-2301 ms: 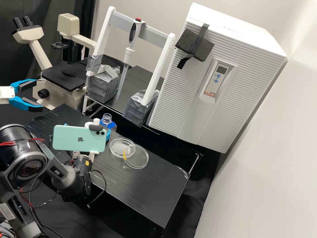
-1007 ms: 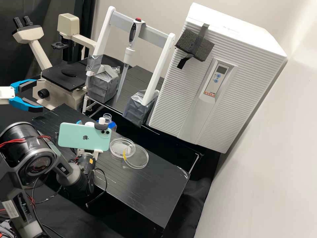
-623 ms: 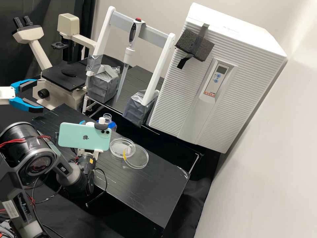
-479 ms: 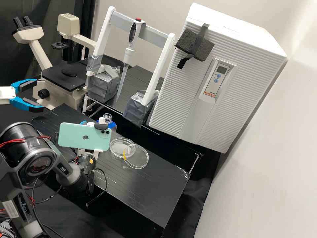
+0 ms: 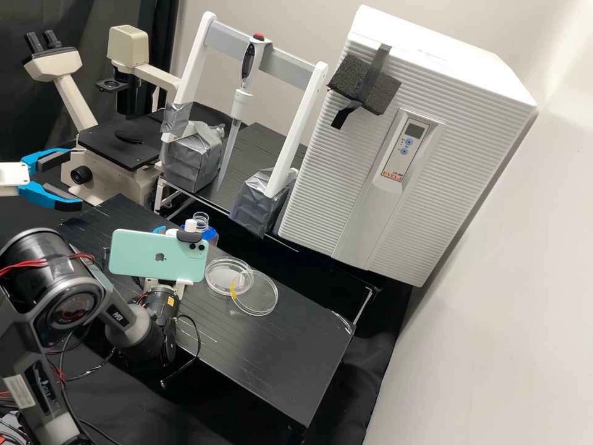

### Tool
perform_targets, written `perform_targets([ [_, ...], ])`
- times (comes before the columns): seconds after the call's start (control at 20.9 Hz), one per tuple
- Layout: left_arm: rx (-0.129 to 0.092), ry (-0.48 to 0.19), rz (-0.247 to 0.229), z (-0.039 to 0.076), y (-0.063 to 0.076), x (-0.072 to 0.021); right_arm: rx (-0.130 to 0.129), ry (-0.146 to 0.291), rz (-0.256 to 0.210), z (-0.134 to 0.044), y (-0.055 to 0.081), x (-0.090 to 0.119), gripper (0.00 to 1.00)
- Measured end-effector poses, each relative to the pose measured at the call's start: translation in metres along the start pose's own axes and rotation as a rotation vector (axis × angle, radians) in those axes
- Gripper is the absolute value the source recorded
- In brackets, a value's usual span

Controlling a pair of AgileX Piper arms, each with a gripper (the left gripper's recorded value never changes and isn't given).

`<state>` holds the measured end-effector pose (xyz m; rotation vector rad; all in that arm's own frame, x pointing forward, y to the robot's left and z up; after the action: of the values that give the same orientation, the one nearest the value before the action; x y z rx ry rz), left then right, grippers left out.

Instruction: Close the bottle

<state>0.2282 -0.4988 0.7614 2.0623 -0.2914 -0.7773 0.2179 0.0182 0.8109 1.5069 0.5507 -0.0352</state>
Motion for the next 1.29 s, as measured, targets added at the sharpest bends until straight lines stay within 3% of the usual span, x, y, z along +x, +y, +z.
perform_targets([
  [0.43, 0.0, 0.0, 0.0, 0.0, 0.0, 0.0, 0.0, 0.0, 0.0, 0.0, 0.0, 0.0, 0.0],
  [0.53, 0.0, 0.0, 0.0, 0.0, 0.0, 0.0, -0.012, 0.004, 0.004, -0.001, 0.003, 0.003, 0.0],
  [0.67, 0.0, 0.0, 0.0, 0.0, 0.0, 0.0, -0.026, 0.011, 0.035, -0.004, 0.012, 0.009, 0.0],
  [1.01, -0.002, 0.003, 0.002, 0.0, 0.0, 0.0, -0.079, 0.08, 0.148, -0.022, 0.037, 0.035, 0.0],
  [1.2, -0.011, 0.022, 0.009, -0.002, 0.001, -0.0004, -0.088, 0.043, 0.141, -0.016, 0.038, 0.051, 0.0],
  [1.29, 0.0, 0.031, 0.013, -0.002, 0.001, -0.0003, -0.085, 0.025, 0.131, -0.012, 0.036, 0.056, 0.0],
])
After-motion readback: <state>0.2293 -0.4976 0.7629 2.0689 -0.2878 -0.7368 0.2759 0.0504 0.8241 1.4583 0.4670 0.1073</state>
